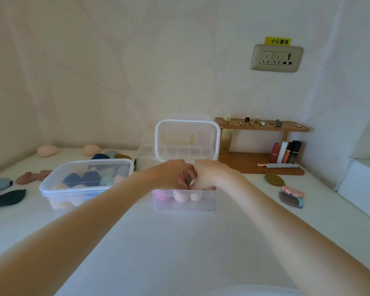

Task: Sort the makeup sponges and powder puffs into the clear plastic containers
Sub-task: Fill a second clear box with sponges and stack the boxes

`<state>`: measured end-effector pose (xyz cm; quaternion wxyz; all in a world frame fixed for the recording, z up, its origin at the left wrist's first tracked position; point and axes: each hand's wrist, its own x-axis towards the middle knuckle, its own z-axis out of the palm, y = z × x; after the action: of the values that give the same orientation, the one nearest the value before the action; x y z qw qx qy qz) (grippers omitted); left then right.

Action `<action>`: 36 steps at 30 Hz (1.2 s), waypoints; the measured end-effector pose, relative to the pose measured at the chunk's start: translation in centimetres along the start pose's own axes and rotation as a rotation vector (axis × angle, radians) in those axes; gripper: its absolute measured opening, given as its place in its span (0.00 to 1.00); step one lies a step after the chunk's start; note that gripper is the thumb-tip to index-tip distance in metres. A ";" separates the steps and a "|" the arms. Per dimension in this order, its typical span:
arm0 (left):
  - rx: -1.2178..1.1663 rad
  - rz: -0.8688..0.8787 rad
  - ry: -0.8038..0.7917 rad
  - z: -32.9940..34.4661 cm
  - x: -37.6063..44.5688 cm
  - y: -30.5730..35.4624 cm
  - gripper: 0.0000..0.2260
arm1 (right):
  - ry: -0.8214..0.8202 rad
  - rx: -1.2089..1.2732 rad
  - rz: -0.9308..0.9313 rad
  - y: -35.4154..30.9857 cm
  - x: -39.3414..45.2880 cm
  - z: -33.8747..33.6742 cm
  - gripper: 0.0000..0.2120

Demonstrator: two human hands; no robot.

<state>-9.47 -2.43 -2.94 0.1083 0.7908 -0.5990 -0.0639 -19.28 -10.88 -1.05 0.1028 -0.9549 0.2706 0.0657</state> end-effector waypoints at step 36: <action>0.065 -0.064 0.014 0.3 0.9 -0.1 0.11 | -0.079 -0.191 -0.063 0.9 -0.6 -1.7 0.14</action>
<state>-9.21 -3.25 -3.24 0.0845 0.8133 -0.5742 -0.0424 -20.11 -11.78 0.59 0.0238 -0.9651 0.2287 0.1256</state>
